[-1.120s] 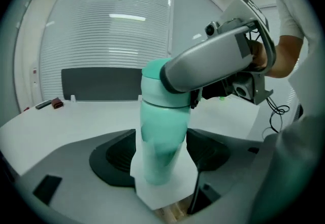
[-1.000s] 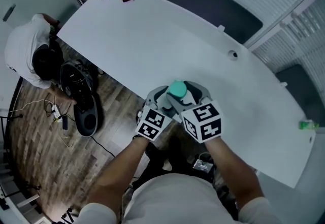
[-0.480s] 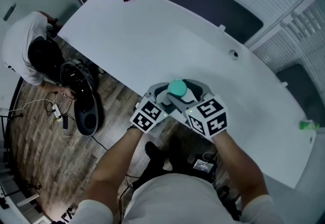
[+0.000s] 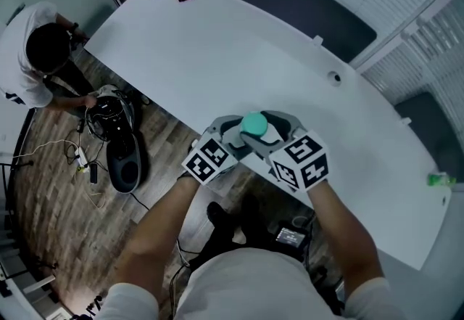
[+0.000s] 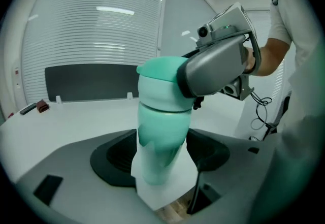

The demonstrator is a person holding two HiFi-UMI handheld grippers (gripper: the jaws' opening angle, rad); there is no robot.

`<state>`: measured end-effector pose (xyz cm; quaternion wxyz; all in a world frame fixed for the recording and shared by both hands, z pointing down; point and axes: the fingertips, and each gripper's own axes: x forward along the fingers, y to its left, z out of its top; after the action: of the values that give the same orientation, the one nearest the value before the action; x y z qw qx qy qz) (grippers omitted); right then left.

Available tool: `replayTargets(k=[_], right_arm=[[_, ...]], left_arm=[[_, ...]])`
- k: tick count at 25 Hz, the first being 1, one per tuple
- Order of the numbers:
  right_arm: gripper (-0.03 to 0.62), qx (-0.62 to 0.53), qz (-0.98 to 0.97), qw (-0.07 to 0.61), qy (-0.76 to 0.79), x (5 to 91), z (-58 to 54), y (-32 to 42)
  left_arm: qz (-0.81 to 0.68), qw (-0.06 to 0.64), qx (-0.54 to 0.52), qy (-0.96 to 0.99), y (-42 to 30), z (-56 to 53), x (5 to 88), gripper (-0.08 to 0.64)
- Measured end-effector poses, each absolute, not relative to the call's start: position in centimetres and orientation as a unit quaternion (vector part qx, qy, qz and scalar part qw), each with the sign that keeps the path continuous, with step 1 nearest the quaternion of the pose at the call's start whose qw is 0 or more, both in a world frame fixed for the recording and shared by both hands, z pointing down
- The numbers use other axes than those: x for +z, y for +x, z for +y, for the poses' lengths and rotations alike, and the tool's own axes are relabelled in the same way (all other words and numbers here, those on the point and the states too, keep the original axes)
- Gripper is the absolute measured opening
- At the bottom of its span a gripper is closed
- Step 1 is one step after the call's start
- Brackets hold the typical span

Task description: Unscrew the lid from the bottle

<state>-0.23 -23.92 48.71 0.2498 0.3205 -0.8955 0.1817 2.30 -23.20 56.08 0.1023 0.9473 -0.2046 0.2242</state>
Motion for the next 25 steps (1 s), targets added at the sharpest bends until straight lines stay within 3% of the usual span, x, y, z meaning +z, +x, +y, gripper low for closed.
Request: replayTargets(k=[12, 25], right_arm=[[0.296, 0.204, -0.846, 0.212, 0.446, 48.68, -23.96, 0.13], [0.296, 0.17, -0.888, 0.237, 0.357, 48.68, -23.68, -0.42]], left_arm=[[-0.361, 0.134, 0.188, 0.904, 2.13, -23.58, 56.79, 0.31], [-0.279, 0.119, 0.204, 0.931, 2.11, -23.37, 56.92, 0.308]])
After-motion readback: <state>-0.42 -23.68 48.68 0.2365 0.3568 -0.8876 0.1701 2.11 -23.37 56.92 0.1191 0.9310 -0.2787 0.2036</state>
